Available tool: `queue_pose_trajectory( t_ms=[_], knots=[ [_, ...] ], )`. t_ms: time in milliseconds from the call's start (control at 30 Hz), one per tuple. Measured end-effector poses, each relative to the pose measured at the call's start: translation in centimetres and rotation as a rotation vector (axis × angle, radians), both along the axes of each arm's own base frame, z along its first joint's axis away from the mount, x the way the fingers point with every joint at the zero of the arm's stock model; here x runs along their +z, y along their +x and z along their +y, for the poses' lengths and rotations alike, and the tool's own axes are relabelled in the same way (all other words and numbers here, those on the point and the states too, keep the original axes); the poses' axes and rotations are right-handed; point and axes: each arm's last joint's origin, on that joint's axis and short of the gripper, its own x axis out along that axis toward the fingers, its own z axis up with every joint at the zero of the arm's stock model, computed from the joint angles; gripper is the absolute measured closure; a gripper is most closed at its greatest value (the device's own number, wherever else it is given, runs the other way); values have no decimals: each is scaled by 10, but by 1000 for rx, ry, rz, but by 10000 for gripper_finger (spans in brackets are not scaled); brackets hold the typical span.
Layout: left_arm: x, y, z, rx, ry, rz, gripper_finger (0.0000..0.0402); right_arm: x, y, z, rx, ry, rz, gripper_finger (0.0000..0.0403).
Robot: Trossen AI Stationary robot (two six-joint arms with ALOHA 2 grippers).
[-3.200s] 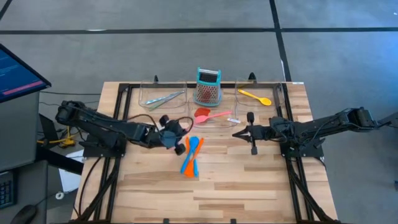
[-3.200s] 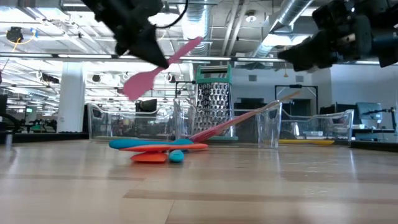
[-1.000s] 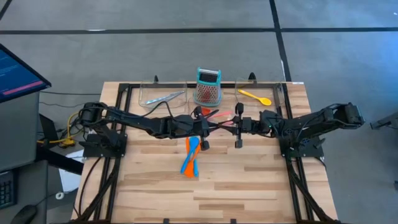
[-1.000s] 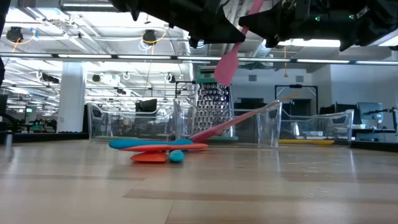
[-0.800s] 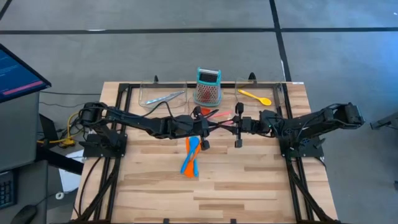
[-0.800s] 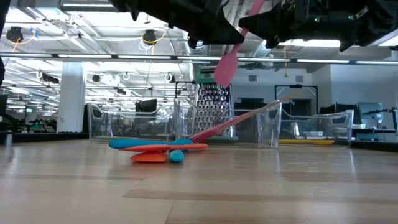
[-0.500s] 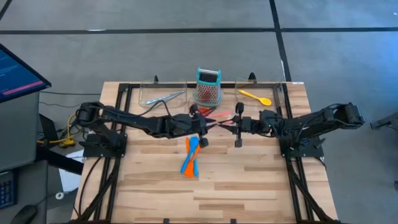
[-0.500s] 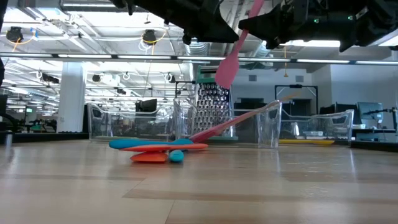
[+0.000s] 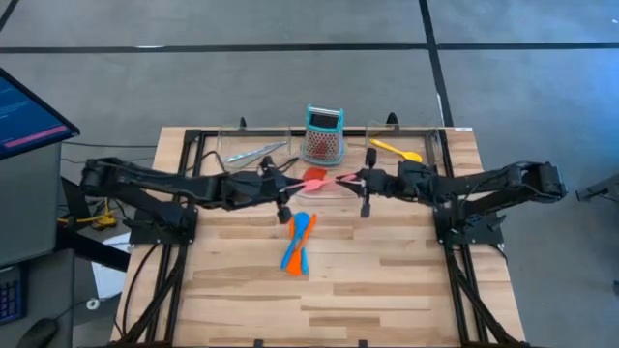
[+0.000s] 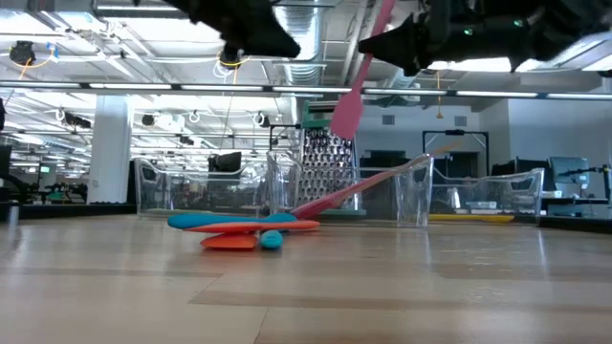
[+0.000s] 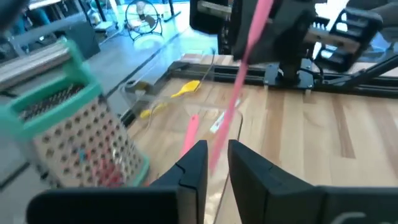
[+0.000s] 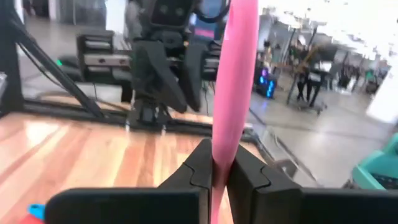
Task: Pick & Place Kitchen Items
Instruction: Put the pink spatula into the middle transparent bin
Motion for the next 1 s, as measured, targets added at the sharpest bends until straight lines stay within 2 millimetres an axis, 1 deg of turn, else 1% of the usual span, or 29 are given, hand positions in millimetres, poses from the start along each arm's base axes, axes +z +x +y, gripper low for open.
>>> queue_pose_trajectory(
  t_ms=[100,200,367,433,533,600,700,800,900,1000],
  knots=[
    [-12,-17,1,23,-58,0,354,13,10,-7,-22,4,99,387],
    [-24,-30,2,44,-110,-5,359,26,19,-13,-37,-24,193,387],
    [-44,-43,2,64,-153,12,367,39,35,-31,-78,-29,341,387],
    [-48,-44,2,62,-156,6,370,38,43,-40,-98,-19,397,387],
    [-53,-45,2,62,-156,11,376,29,58,-53,-113,7,502,387],
    [-54,-46,2,62,-155,13,379,20,65,-61,-80,46,587,387],
    [-54,-46,2,61,-155,11,384,9,80,-72,-37,90,648,387],
    [-54,-46,1,58,-154,11,387,1,93,-78,-25,117,700,387],
    [-53,-45,0,56,-154,7,389,2,104,-82,-24,127,740,387],
    [-53,-45,0,56,-154,7,390,12,110,-79,-19,111,745,387]
  ],
)
